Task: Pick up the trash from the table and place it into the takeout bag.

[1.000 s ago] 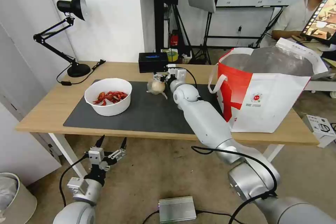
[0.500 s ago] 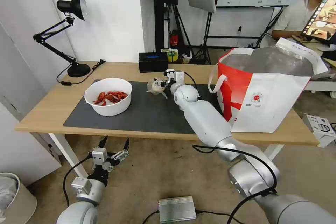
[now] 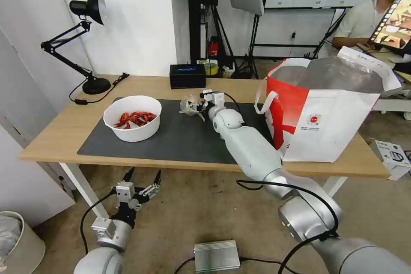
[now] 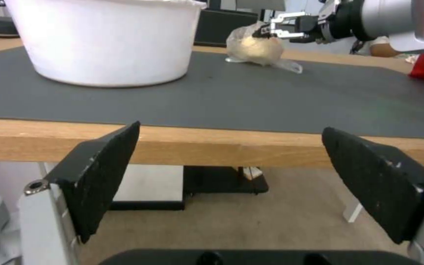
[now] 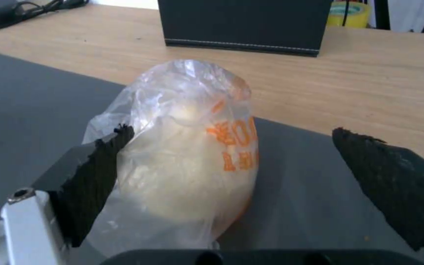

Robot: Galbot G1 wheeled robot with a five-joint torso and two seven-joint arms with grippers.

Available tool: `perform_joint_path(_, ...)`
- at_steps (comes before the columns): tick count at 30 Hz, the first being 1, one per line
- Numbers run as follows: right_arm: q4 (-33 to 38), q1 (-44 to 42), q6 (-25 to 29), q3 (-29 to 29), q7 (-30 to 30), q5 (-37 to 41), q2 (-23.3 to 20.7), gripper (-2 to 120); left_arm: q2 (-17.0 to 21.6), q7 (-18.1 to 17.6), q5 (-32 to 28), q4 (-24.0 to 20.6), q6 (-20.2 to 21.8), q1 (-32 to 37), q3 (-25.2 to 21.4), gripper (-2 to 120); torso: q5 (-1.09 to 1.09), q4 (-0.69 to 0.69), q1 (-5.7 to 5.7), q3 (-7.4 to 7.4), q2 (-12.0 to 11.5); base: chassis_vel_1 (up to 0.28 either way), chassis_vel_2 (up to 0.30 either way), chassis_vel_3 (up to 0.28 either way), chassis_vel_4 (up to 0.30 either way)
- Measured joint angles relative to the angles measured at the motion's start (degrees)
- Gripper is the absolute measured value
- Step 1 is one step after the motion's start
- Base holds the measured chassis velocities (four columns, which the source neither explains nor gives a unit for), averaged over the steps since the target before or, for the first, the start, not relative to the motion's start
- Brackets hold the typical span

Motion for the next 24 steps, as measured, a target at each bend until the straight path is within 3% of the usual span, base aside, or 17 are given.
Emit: perform_joint_path(24,-2.71,0.62,2.44,0.28,-2.29,-0.76,0.05,96,-1.50,-0.12,1.85,-0.26,-0.04,-0.12,0.96,100,0.00,0.00,0.00,0.00,0.00,0.000,0.000,0.000,0.000)
